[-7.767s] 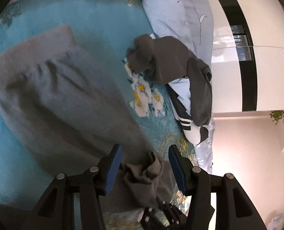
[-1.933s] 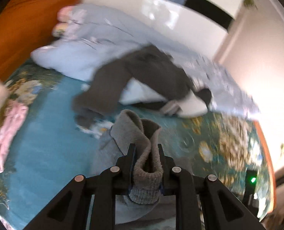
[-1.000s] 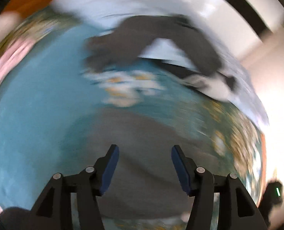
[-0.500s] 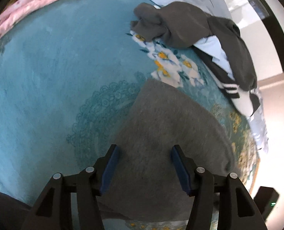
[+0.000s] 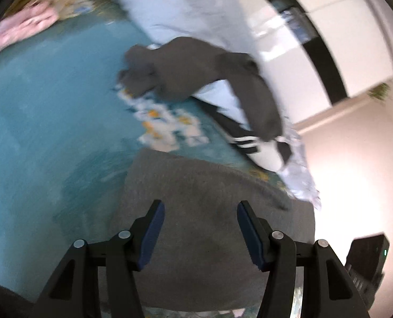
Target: Fold clothes
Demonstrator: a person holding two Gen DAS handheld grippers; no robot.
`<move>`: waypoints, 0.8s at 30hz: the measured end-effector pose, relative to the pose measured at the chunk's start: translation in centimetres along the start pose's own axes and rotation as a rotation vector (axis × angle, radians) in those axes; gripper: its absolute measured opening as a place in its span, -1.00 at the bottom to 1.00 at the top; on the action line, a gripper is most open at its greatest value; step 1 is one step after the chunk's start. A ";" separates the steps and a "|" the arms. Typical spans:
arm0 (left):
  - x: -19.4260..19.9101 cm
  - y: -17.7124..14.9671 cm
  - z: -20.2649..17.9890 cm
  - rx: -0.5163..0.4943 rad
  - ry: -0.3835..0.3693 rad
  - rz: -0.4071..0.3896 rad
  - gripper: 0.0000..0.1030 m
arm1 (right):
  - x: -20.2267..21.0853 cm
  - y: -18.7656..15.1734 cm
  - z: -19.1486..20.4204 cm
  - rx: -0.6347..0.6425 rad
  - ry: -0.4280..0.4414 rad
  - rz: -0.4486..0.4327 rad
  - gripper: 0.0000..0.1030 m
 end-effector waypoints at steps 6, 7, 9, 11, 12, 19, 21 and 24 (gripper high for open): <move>-4.1 -2.4 0.3 -0.068 0.150 0.192 0.19 | -0.8 -1.5 -7.9 -0.151 -0.129 0.026 -0.85; -4.7 -2.9 0.4 -0.083 0.181 0.223 0.19 | -1.8 -2.2 -9.8 -0.204 -0.148 0.057 -0.85; -5.6 -3.8 0.6 -0.123 0.252 0.266 0.19 | -3.1 -3.5 -12.2 -0.271 -0.158 0.093 -0.84; -6.1 -4.1 0.7 -0.145 0.293 0.286 0.19 | -3.5 -3.9 -12.8 -0.294 -0.156 0.097 -0.84; -6.2 -4.1 0.8 -0.144 0.299 0.288 0.19 | -3.4 -3.8 -12.7 -0.296 -0.152 0.095 -0.84; -5.8 -3.7 1.2 -0.093 0.262 0.264 0.19 | -0.9 -2.4 -11.8 -0.151 -0.268 0.108 -0.74; -5.3 -3.2 0.8 -0.101 0.241 0.222 0.19 | 0.3 -1.6 -11.2 -0.083 -0.352 0.080 -0.74; -3.9 -2.2 -0.3 -0.116 0.196 0.137 0.19 | -0.3 -0.5 -7.7 0.042 -0.328 0.069 -0.74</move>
Point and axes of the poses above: each gripper's, at about its wrist camera, not at the fingertips, and x roughly against the way its jaws point, z to its left, y to its top, the point moved 9 cm from there along -x, roughly the way its jaws point, and after that the axes turned 4 degrees about z, right-handed, at the moved point
